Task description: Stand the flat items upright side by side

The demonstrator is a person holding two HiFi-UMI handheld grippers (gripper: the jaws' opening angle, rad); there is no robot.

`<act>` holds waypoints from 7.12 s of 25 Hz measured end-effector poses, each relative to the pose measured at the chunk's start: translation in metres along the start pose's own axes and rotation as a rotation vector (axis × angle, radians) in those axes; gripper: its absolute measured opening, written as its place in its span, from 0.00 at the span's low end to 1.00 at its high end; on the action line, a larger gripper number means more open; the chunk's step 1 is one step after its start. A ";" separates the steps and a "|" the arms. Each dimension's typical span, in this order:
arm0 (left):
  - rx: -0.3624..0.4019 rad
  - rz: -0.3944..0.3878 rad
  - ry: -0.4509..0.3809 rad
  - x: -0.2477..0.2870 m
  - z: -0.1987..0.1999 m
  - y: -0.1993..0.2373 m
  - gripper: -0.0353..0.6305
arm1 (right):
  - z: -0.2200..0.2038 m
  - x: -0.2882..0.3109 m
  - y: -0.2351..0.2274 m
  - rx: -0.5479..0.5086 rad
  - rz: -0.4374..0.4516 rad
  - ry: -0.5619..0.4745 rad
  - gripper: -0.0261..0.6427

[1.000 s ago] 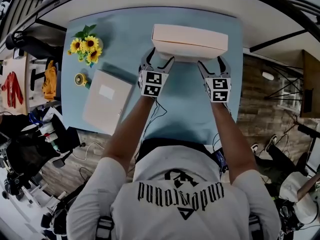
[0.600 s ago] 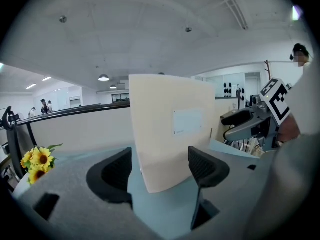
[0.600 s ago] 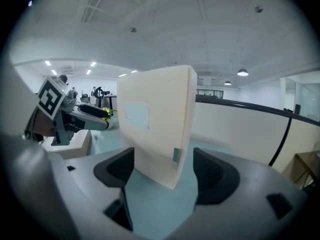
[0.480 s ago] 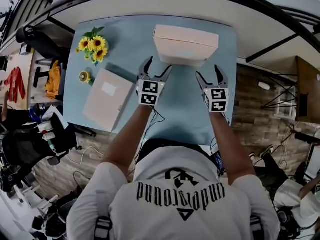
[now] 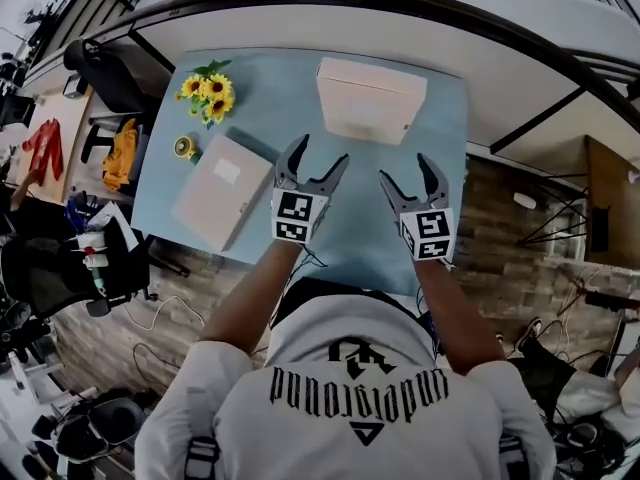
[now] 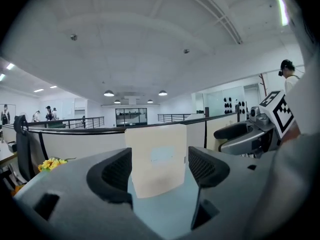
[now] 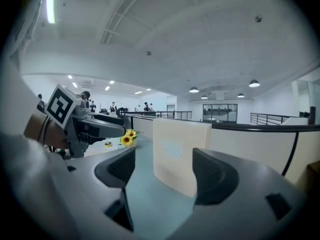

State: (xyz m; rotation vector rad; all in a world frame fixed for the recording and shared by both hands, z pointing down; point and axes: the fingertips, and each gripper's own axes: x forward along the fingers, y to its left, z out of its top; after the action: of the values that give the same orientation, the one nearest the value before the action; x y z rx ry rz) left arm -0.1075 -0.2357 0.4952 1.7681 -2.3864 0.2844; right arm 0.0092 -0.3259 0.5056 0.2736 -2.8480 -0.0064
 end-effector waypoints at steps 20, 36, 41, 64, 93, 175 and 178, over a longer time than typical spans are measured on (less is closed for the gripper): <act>-0.075 0.130 -0.051 -0.175 -0.001 0.048 0.60 | 0.050 -0.026 0.157 0.020 0.239 -0.080 0.57; -0.055 -0.042 -0.053 -0.248 -0.026 0.183 0.60 | 0.076 0.043 0.301 0.066 0.105 -0.055 0.57; -0.050 -0.102 -0.038 -0.253 -0.036 0.196 0.60 | 0.068 0.053 0.325 0.119 0.057 -0.049 0.57; -0.023 -0.133 0.053 -0.203 -0.069 0.215 0.61 | 0.034 0.096 0.321 0.202 0.135 0.069 0.58; -0.113 -0.400 0.617 -0.173 -0.289 0.357 0.62 | -0.145 0.207 0.397 0.636 -0.100 0.460 0.59; -0.136 -0.235 0.405 -0.042 -0.125 0.053 0.55 | -0.080 0.029 0.076 0.261 -0.039 0.308 0.47; -0.108 -0.213 0.368 -0.028 -0.112 0.044 0.55 | -0.072 0.026 0.056 0.210 -0.048 0.272 0.47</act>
State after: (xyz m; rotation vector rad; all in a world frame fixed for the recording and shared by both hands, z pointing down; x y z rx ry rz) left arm -0.1395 -0.1695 0.5948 1.7275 -1.9098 0.4041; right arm -0.0062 -0.2739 0.5835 0.3562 -2.5717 0.2982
